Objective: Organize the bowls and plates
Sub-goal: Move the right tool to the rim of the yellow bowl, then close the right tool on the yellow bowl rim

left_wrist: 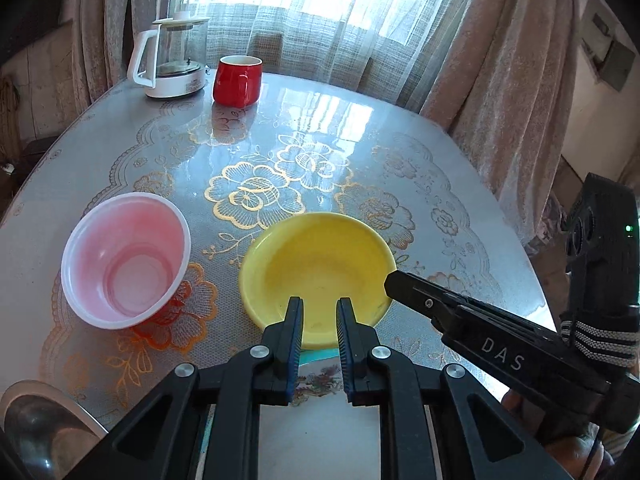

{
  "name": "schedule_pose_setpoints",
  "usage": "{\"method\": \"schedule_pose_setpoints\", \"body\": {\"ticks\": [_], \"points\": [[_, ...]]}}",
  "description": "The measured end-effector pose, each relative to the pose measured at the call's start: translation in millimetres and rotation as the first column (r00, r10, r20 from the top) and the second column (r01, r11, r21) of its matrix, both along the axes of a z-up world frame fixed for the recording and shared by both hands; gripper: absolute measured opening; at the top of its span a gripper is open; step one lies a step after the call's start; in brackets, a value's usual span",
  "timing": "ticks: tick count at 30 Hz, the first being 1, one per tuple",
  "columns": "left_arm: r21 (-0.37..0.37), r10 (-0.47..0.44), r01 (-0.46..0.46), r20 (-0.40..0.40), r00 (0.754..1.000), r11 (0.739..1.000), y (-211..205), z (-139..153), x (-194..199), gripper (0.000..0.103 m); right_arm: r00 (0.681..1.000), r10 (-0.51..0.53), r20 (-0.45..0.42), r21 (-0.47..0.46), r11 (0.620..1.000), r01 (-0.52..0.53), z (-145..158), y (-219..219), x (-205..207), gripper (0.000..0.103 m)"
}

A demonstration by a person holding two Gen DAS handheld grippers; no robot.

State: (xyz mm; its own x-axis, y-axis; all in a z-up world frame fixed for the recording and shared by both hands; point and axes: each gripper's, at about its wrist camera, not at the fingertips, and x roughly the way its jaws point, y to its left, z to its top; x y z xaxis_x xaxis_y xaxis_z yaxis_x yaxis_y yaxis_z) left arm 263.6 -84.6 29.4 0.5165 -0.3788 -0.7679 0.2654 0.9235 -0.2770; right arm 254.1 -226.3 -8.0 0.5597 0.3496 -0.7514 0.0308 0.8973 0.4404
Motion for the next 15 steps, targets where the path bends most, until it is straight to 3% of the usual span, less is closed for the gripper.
{"method": "schedule_pose_setpoints", "body": {"ticks": [4, 8, 12, 15], "points": [[0.003, 0.044, -0.044, -0.027, 0.999, 0.999, 10, 1, 3, 0.018, 0.999, -0.036, -0.039, -0.009, 0.999, 0.036, -9, -7, 2, 0.009], [-0.01, 0.093, -0.094, -0.073, 0.993, 0.995, 24, -8, 9, 0.038, 0.996, -0.063, -0.067, 0.009, 0.998, 0.064, -18, -18, 2, 0.009], [-0.017, 0.1, -0.102, -0.094, 0.991, 0.995, 25, -15, 14, 0.04, 0.995, -0.063, -0.075, 0.041, 0.997, 0.067, -20, -22, 1, 0.011], [-0.003, 0.107, -0.108, -0.114, 0.988, 0.994, 24, -23, 21, 0.041, 0.996, -0.051, -0.07, 0.069, 0.996, 0.056, -20, -23, 4, 0.019]]}}
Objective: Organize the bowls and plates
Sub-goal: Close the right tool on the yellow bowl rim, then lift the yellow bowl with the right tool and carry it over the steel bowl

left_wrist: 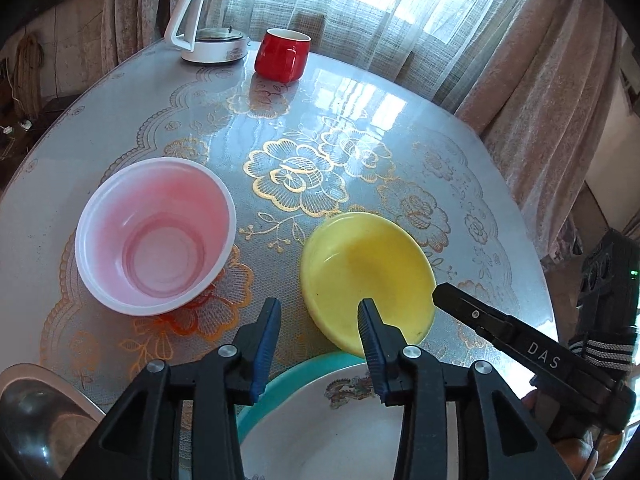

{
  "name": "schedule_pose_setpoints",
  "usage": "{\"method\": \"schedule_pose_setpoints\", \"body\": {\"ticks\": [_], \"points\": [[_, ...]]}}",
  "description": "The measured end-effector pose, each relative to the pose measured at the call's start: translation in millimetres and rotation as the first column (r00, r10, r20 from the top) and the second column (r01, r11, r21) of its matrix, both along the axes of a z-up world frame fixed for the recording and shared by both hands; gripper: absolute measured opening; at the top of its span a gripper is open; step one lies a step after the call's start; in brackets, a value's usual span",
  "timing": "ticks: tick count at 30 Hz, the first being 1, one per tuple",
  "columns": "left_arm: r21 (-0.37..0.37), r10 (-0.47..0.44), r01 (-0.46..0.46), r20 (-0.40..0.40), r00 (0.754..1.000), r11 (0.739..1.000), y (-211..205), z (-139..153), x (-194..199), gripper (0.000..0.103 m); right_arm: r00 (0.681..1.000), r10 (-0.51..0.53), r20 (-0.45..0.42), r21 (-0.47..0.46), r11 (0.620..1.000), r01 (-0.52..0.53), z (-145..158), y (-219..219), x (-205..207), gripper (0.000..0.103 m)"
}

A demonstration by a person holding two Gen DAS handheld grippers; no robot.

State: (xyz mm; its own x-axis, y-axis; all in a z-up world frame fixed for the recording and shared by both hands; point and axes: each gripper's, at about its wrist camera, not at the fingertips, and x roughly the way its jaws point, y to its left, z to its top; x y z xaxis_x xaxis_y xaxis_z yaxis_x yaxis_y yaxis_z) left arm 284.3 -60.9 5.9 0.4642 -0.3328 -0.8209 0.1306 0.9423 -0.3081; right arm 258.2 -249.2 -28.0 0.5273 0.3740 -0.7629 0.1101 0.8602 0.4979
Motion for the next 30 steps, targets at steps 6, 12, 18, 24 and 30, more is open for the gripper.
{"method": "schedule_pose_setpoints", "body": {"ticks": [6, 12, 18, 24, 30], "points": [[-0.011, -0.002, 0.001, -0.04, 0.999, 1.0, -2, -14, 9, 0.031, 1.0, -0.004, -0.019, -0.014, 1.0, 0.003, -9, -3, 5, 0.019], [0.016, -0.037, 0.037, -0.003, 0.999, 0.999, -15, -14, 7, 0.01, 1.0, -0.002, -0.004, -0.029, 1.0, 0.002, -12, -5, 4, 0.012], [-0.023, -0.076, 0.077, 0.055, 0.996, 0.997, -21, 6, -6, 0.01, 0.999, 0.009, 0.045, 0.004, 1.0, -0.009, 5, -9, -7, 0.011], [-0.03, -0.044, 0.045, 0.048, 0.998, 0.999, -13, 17, -8, 0.015, 0.999, 0.017, 0.043, -0.095, 0.995, -0.013, 12, 6, -10, 0.011], [-0.016, -0.016, 0.015, -0.018, 1.0, 1.0, -1, 2, 3, 0.023, 1.0, -0.011, 0.0, -0.095, 0.995, 0.011, -3, -5, -4, 0.011]]}}
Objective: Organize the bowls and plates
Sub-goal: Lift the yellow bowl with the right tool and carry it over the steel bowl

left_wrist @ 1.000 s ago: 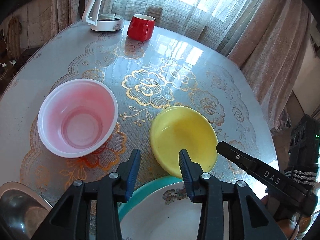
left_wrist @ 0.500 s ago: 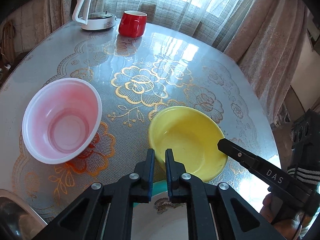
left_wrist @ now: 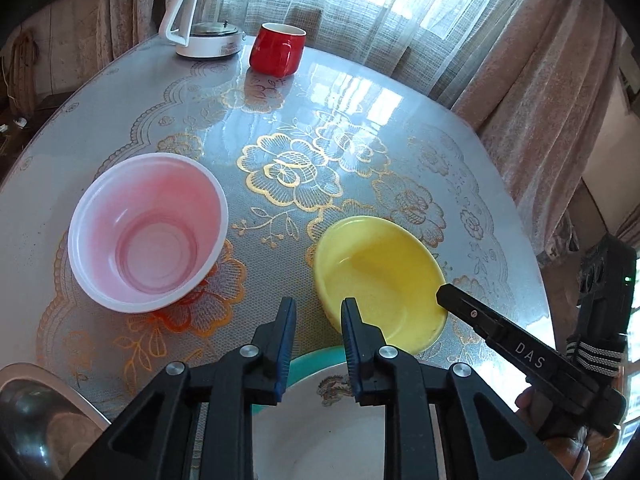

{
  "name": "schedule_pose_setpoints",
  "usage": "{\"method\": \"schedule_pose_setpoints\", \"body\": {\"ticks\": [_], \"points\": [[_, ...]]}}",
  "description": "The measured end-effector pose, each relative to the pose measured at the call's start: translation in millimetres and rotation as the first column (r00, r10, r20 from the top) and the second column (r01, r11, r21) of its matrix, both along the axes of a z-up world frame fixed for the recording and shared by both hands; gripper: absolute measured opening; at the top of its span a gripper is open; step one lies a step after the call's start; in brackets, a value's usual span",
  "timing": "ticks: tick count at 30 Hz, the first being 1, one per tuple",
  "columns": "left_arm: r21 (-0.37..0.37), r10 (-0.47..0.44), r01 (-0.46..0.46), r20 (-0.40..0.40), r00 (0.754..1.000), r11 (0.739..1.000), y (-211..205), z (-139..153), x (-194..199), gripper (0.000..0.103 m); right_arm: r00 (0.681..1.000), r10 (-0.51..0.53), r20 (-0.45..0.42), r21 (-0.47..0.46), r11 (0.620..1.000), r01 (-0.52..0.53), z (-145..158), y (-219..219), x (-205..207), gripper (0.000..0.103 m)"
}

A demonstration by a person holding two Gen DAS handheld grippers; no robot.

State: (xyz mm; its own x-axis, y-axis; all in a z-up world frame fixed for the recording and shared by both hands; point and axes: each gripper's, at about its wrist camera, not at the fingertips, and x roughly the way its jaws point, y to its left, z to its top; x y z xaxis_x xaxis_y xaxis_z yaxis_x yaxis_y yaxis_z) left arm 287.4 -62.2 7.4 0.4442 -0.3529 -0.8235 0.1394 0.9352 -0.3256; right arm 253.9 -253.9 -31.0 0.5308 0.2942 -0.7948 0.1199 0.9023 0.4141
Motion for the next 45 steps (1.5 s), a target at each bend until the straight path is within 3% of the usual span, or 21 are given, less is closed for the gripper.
{"method": "schedule_pose_setpoints", "body": {"ticks": [4, 9, 11, 13, 25, 35, 45], "points": [[-0.037, -0.008, 0.006, -0.033, 0.999, 0.999, -4, -10, 5, 0.036, 1.0, -0.001, -0.01, 0.019, 1.0, 0.001, -5, -3, 1, 0.012], [-0.018, 0.019, -0.019, -0.048, 0.999, 1.0, -11, -20, 17, 0.036, 1.0, -0.001, -0.016, 0.034, 0.999, 0.001, -9, -6, 6, 0.013], [-0.014, 0.025, -0.026, -0.06, 0.998, 1.0, -13, -25, 21, 0.033, 1.0, 0.0, -0.028, 0.044, 0.999, 0.001, -14, -8, 8, 0.016], [-0.02, -0.008, 0.007, -0.034, 0.999, 1.0, -18, -24, 20, 0.013, 1.0, 0.004, -0.03, 0.045, 0.999, -0.003, -18, -9, 8, 0.016], [0.015, -0.025, 0.024, 0.117, 0.993, 1.0, -13, 26, -11, 0.011, 0.997, 0.008, 0.083, 0.062, 0.998, -0.013, 19, -6, -11, 0.013], [0.013, 0.021, -0.024, 0.203, 0.979, 1.0, 59, 60, -81, 0.013, 0.974, 0.132, 0.186, 0.087, 0.985, -0.15, 64, 53, -50, 0.013], [0.021, 0.138, -0.145, 0.207, 0.969, 0.989, 154, 45, -151, 0.013, 0.915, 0.364, 0.177, 0.082, 0.92, -0.382, 60, 153, -85, 0.013]]}}
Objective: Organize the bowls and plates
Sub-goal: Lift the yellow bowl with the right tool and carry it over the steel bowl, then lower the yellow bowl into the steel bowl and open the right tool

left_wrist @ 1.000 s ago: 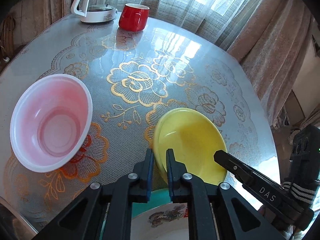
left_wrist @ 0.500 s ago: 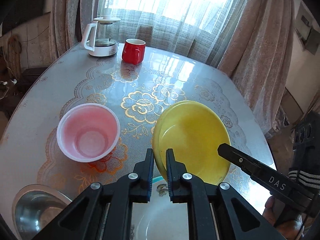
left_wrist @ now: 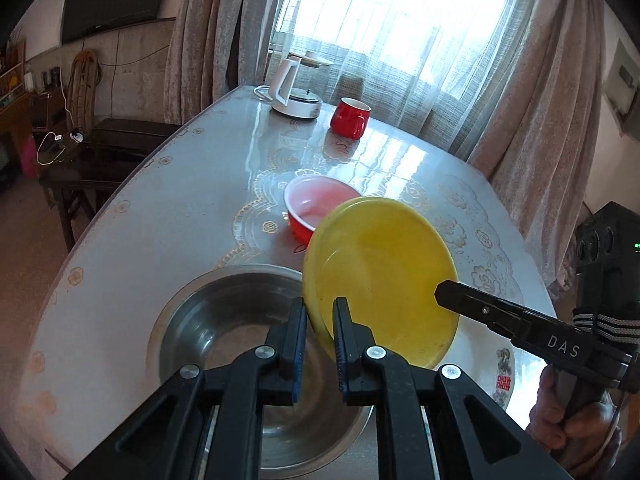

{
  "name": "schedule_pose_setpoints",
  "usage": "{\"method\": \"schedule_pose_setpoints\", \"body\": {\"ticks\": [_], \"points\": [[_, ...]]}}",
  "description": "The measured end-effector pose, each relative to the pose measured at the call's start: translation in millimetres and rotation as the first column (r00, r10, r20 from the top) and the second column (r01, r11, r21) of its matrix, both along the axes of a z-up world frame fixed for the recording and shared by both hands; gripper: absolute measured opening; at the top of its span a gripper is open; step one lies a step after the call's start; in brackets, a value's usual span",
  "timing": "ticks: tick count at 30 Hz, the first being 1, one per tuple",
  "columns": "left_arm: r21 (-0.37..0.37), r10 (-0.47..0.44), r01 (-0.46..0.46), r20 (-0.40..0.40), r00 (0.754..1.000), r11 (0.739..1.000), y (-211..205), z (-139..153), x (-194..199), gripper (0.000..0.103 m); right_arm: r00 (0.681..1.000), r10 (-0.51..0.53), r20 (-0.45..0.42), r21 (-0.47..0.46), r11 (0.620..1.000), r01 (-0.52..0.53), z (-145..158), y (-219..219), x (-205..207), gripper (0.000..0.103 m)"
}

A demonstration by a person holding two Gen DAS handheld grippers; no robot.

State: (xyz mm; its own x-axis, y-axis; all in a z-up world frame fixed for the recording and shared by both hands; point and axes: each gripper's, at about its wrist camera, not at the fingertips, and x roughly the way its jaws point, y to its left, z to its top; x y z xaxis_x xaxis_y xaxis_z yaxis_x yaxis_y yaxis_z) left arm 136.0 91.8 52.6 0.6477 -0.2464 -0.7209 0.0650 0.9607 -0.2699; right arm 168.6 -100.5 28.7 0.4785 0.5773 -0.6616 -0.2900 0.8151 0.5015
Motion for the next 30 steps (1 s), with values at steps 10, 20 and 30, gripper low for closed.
{"method": "schedule_pose_setpoints", "body": {"ticks": [10, 20, 30], "points": [[-0.017, 0.081, -0.083, -0.098, 0.992, 0.996, 46, -45, -26, 0.013, 0.987, 0.13, -0.093, -0.083, 0.987, -0.138, -36, 67, -12, 0.014], [-0.009, 0.101, -0.104, -0.132, 0.986, 0.995, 57, -64, -32, 0.013, 0.98, 0.145, -0.133, -0.174, 0.97, -0.167, -56, 88, -14, 0.018], [0.065, 0.122, -0.116, -0.096, 0.988, 0.991, 53, -63, -33, 0.018, 0.988, 0.147, -0.053, -0.293, 0.943, -0.156, -50, 101, -22, 0.028]]}}
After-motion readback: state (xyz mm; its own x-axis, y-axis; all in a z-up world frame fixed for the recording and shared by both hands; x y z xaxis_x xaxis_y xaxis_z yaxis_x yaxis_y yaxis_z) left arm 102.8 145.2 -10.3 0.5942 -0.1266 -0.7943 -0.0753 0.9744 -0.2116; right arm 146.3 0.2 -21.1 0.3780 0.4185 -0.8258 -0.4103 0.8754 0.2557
